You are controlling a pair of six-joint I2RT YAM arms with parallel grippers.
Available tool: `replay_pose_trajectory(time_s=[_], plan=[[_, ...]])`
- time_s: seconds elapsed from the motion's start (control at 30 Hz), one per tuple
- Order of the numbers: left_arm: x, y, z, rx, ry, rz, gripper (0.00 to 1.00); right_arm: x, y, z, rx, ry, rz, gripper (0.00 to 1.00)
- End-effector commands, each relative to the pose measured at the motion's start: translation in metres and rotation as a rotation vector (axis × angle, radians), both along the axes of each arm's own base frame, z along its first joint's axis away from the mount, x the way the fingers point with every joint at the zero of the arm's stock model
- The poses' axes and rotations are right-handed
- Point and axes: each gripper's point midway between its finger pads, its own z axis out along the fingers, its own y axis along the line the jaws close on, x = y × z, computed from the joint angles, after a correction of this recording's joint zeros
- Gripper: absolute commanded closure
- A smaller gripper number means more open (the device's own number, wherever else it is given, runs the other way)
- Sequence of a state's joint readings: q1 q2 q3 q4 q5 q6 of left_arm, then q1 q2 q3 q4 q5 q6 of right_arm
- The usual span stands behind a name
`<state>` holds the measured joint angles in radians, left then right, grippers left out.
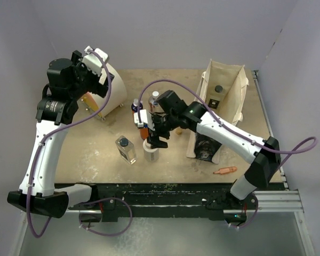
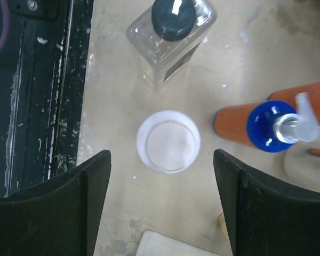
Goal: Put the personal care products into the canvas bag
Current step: Pick up the care product from the center of the board.
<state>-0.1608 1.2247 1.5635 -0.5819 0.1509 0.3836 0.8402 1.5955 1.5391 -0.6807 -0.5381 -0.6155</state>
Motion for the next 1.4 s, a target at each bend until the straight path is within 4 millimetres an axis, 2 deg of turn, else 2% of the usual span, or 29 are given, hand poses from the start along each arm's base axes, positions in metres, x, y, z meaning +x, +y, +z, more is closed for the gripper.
replay_pose_trajectory(time_s=[0.0,0.17,0.43,0.63,1.0,1.27,1.37], plan=[[-0.006,-0.002,0.019,-0.044,-0.069,-0.026,0.01,0.004,0.009,-0.012,-0.006,-0.066,0.003,0.21],[-0.01,-0.001,0.022,-0.051,-0.076,-0.033,0.01,0.008,0.012,-0.033,-0.043,-0.067,-0.011,0.2],[-0.014,-0.004,0.018,-0.059,-0.068,-0.064,0.01,0.018,0.013,-0.049,-0.07,-0.085,-0.037,0.19],[-0.015,-0.005,0.019,-0.062,-0.069,-0.073,0.01,0.009,0.015,-0.064,-0.082,-0.025,-0.008,0.21],[-0.018,-0.008,0.019,-0.067,-0.066,-0.093,0.01,0.0,0.016,-0.076,-0.097,0.031,0.019,0.37],[-0.018,-0.009,0.018,-0.07,-0.063,-0.102,0.01,-0.002,0.015,-0.073,-0.1,0.034,0.026,0.56],[-0.017,-0.011,0.016,-0.072,-0.057,-0.113,0.01,-0.006,0.015,-0.069,-0.098,0.048,0.041,0.7]])
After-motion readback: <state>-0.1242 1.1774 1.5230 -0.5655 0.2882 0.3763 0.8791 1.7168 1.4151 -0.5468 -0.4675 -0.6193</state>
